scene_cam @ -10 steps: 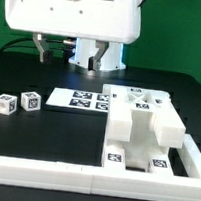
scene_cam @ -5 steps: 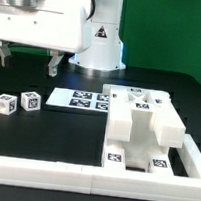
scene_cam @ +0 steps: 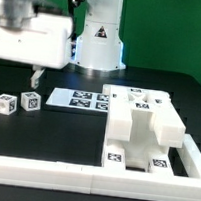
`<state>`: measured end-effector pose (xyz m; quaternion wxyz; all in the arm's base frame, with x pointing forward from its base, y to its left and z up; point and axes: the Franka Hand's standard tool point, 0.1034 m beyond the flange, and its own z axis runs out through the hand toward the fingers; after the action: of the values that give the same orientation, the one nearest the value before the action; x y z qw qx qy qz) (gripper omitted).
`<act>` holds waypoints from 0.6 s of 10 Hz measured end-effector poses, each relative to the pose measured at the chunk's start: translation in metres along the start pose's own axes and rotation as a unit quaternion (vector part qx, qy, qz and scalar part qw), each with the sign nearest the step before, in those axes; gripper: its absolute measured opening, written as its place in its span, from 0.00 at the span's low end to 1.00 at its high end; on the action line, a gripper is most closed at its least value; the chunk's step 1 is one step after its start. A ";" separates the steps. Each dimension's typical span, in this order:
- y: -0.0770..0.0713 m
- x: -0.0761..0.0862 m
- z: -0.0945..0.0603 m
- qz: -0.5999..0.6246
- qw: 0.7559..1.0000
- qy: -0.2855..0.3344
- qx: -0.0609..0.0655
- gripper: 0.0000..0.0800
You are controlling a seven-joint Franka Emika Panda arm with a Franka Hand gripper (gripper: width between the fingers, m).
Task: Assemble chair
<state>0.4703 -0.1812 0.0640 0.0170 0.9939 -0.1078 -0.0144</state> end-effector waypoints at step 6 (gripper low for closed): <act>0.020 -0.024 0.027 -0.005 0.999 -0.032 -0.001 0.81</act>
Offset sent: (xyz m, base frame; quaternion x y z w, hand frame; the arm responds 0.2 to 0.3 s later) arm 0.0000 0.0000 0.0000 0.0000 0.0000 0.0000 1.0000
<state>0.4420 -0.1967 0.0383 0.0146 0.9934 -0.1037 -0.0462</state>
